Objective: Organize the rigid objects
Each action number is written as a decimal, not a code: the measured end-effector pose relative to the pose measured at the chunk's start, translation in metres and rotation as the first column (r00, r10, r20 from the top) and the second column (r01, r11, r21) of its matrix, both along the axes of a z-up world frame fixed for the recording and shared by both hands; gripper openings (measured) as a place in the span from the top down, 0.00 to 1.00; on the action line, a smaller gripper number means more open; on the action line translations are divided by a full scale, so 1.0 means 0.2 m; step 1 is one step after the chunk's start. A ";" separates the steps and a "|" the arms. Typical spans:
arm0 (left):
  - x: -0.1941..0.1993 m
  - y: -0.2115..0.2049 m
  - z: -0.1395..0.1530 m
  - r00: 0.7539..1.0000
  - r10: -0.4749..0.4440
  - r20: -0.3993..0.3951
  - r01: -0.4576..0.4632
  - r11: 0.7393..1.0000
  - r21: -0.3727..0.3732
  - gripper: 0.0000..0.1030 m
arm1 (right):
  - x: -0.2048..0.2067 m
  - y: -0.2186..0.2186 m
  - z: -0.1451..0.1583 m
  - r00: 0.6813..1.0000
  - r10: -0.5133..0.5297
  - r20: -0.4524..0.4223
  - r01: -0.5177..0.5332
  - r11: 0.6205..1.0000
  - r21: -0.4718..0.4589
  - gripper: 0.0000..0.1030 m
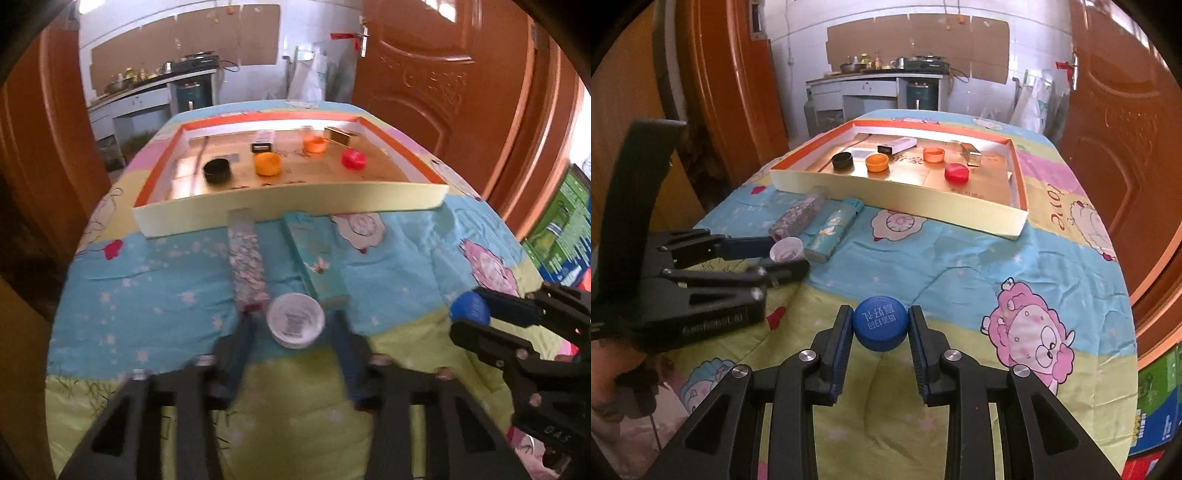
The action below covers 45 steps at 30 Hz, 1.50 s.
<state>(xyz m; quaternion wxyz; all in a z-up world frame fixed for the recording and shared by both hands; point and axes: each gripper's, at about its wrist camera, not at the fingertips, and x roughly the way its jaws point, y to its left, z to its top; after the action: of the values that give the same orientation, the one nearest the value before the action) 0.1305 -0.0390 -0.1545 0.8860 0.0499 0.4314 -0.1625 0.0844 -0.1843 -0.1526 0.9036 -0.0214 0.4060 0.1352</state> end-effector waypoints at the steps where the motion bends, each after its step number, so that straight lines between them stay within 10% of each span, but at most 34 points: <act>1: 0.01 0.01 0.00 1.000 0.004 0.000 -0.004 1.000 -0.001 0.70 | 0.00 -0.01 0.00 1.000 -0.001 -0.002 0.001 1.000 0.005 0.70; 45: 0.11 0.13 0.34 0.993 0.046 0.111 -0.031 0.991 -0.127 0.70 | 0.20 0.03 0.26 0.995 0.000 0.098 -0.001 1.000 0.018 0.70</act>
<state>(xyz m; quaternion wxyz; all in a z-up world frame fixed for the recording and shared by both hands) 0.1531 -0.0134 -0.0855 0.9135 -0.0048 0.3700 -0.1689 0.1236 -0.1776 -0.1016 0.9224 -0.0199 0.3602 0.1378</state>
